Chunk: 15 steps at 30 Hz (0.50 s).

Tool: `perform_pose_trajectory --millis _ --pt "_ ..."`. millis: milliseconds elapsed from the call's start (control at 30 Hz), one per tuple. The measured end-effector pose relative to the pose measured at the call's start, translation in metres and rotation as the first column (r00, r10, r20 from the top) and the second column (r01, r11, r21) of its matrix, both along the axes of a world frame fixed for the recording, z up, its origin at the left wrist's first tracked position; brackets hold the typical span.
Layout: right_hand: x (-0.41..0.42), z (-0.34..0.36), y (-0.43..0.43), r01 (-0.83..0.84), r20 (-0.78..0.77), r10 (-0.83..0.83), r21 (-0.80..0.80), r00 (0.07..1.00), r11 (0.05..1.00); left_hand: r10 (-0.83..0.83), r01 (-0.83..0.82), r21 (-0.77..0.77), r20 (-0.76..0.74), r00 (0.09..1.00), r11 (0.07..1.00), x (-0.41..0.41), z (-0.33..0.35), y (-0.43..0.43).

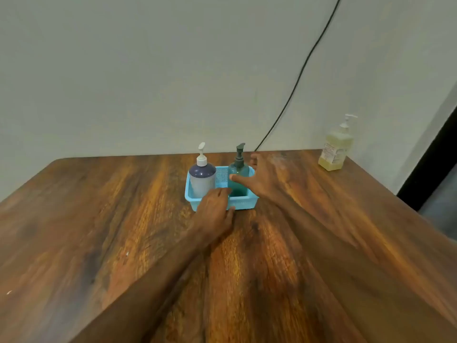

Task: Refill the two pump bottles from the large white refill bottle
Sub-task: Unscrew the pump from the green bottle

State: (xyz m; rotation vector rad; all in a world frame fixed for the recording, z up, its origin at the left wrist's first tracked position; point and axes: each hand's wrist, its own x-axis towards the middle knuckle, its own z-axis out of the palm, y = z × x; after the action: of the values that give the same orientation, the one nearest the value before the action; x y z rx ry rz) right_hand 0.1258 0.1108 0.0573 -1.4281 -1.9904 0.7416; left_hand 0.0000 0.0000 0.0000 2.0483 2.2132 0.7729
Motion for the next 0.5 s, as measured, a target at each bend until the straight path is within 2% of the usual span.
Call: perform_pose_trajectory --millis 100,233,500 --pt "-0.012 -0.005 0.014 -0.078 -0.024 0.079 0.015 0.997 0.997 -0.041 0.041 0.001 -0.069 0.997 0.999 -0.001 -0.011 0.005" --pt "-0.022 -0.022 0.023 -0.101 -0.078 0.100 -0.014 0.992 0.995 -0.054 0.055 0.001 -0.110 0.992 0.998 -0.001 -0.019 0.006" --pt "0.010 0.022 -0.014 -0.051 -0.215 0.082 0.146 0.973 0.988 -0.075 0.084 0.065 -0.125 0.989 0.994 0.000 -0.024 0.008"
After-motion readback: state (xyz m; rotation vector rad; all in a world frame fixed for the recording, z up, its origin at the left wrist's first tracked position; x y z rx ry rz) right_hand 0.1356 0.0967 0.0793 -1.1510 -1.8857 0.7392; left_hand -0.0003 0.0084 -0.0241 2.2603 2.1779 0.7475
